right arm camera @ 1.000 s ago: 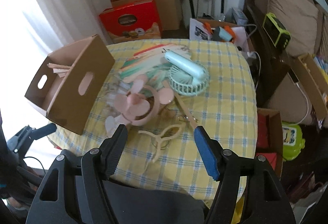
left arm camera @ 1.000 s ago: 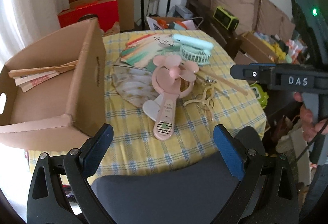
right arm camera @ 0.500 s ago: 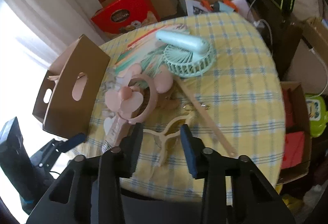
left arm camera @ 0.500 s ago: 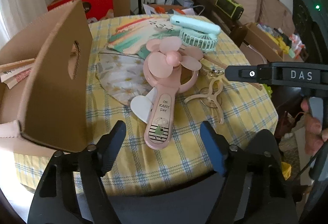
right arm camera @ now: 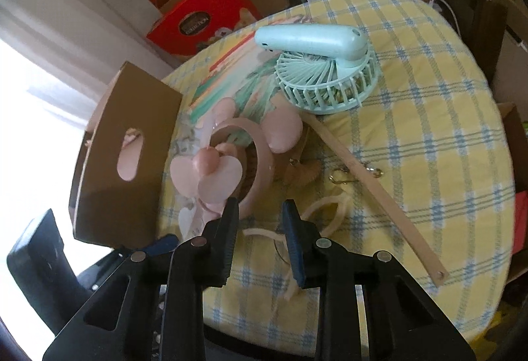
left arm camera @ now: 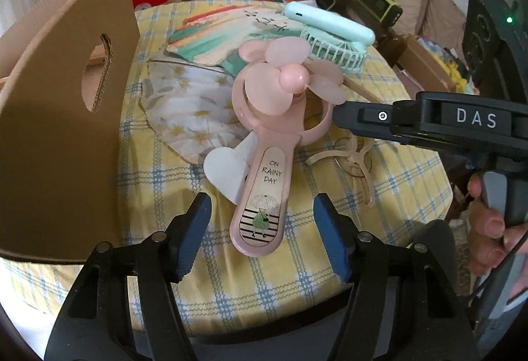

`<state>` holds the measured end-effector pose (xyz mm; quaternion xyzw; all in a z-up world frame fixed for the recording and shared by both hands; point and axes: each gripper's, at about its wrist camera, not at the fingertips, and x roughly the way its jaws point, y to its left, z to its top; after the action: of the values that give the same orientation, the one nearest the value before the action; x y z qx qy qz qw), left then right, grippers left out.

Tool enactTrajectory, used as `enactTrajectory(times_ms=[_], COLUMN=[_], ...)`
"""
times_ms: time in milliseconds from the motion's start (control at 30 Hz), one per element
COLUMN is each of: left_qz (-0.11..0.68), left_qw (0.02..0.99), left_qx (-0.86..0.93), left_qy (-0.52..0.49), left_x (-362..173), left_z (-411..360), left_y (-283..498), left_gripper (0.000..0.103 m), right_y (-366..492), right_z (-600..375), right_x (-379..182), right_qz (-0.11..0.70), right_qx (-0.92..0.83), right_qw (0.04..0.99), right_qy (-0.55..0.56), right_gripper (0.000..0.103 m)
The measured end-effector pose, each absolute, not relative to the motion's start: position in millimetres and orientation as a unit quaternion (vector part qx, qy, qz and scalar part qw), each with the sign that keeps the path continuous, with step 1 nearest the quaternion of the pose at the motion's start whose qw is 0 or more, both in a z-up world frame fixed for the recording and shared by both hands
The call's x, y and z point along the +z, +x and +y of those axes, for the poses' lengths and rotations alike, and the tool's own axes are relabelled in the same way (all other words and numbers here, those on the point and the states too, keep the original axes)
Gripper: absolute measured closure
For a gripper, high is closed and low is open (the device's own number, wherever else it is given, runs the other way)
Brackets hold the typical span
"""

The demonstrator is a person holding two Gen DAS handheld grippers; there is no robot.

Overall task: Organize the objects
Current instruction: 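Grasp the pink handheld fan by its handle with the left gripper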

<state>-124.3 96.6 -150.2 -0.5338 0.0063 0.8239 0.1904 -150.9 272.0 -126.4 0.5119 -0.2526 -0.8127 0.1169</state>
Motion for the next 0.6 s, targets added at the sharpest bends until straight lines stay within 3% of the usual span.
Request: enactTrajectory(times_ms=[67, 167, 600], left_qz=[0.006, 0.005, 0.038], left_qw=[0.189, 0.189, 0.180], left_qx=[0.822, 0.816, 0.824], left_qy=[-0.537, -0.547, -0.535], left_x=[-153, -159, -159], left_z=[97, 98, 103], left_y=[-127, -131, -127], left_gripper=[0.043, 0.055, 0.068], right_y=[-152, -155, -161], right_z=[272, 272, 264], right_x=[-131, -135, -139], right_qz=[-0.269, -0.283, -0.295], right_qx=[-0.809, -0.807, -0.811], right_qw=[0.120, 0.115, 0.091], right_qy=[0.509, 0.506, 0.498], right_gripper=[0.075, 0.075, 0.079])
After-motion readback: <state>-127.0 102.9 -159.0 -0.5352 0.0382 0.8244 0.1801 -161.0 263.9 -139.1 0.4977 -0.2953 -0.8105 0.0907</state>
